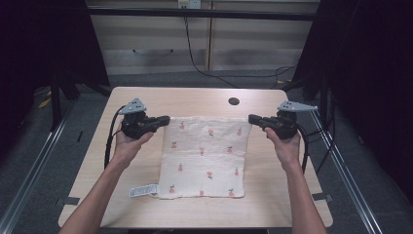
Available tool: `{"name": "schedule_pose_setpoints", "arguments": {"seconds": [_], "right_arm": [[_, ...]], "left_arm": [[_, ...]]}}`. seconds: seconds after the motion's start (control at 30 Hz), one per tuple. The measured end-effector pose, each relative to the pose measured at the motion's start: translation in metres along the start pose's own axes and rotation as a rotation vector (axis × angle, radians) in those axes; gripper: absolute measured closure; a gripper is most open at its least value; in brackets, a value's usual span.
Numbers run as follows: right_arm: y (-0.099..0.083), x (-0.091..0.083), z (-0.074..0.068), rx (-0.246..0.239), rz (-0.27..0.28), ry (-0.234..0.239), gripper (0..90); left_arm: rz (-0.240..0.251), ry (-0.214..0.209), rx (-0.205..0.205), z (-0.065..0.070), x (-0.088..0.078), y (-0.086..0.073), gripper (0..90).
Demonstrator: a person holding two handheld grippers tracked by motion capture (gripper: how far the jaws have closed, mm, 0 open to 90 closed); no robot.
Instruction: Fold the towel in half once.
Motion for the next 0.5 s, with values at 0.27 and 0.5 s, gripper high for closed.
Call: {"name": "schedule_pose_setpoints", "arguments": {"seconds": [0.27,0.5], "right_arm": [[-0.014,-0.01,-0.009,0.003,-0.005,0.04,89.2],[-0.026,-0.02,-0.023,-0.017,-0.035,0.067,89.1]], "left_arm": [[-0.025,0.009,0.011,0.001,-0.013,-0.022,87.2],[-0.029,-0.016,0.009,0.006,-0.03,-0.038,87.2]]}}
Point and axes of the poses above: each handheld gripper's, and its own axes: x roughly forward along the jaws, y roughly out of its top, z roughly to its right, the point moved 2 cm from there along x, roughly forward along the jaws, and after that the axes turned 8 degrees about -x, right-handed, at the moved point
